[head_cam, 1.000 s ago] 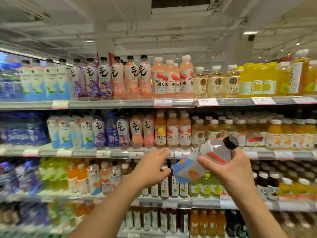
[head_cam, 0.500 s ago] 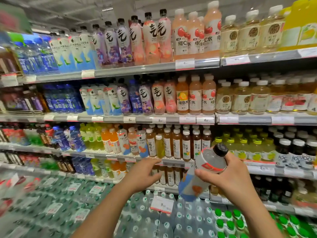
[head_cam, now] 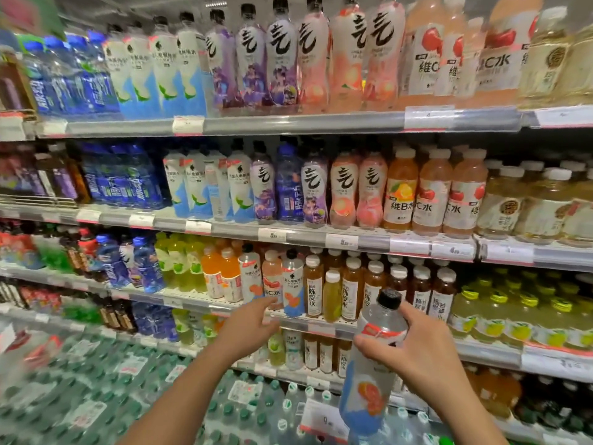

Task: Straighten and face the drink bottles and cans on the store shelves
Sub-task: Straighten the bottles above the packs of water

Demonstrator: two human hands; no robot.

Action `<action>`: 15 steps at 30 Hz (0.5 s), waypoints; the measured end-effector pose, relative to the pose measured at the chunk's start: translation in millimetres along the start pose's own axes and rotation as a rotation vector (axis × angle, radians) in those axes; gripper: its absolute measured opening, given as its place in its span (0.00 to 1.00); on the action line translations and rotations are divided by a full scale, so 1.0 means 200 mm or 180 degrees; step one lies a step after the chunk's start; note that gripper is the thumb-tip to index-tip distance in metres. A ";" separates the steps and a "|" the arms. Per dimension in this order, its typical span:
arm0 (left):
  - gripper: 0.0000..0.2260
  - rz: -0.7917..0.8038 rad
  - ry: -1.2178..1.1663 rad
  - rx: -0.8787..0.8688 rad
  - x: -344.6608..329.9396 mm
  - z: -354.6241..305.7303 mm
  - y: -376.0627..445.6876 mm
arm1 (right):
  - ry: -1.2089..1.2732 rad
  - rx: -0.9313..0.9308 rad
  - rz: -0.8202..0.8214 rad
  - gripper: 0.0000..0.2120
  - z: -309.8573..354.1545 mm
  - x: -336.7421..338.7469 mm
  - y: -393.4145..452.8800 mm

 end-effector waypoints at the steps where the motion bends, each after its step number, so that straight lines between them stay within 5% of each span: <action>1: 0.25 -0.0060 -0.0040 0.0013 0.02 0.04 0.08 | -0.0043 -0.0065 -0.0002 0.55 0.01 -0.04 0.05; 9: 0.26 -0.0246 -0.0216 -0.0082 0.12 0.28 0.64 | -0.0321 -0.0314 -0.0191 0.43 0.22 -0.27 0.32; 13: 0.31 -0.0091 0.0050 -0.0102 0.08 0.34 0.87 | -0.0479 -0.0315 -0.0199 0.27 0.28 -0.37 0.36; 15: 0.27 -0.0012 0.0126 -0.0119 0.06 0.33 0.94 | -0.0577 -0.0311 -0.0161 0.29 0.29 -0.42 0.36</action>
Point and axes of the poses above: each hand's wrist, its own y-axis towards the middle knuckle, its own x-axis out of the back of the hand, z = x × y, the point moved 4 cm from there along y, towards the middle knuckle, and after that the axes turned 2 degrees about -y, right-handed, at the moved point
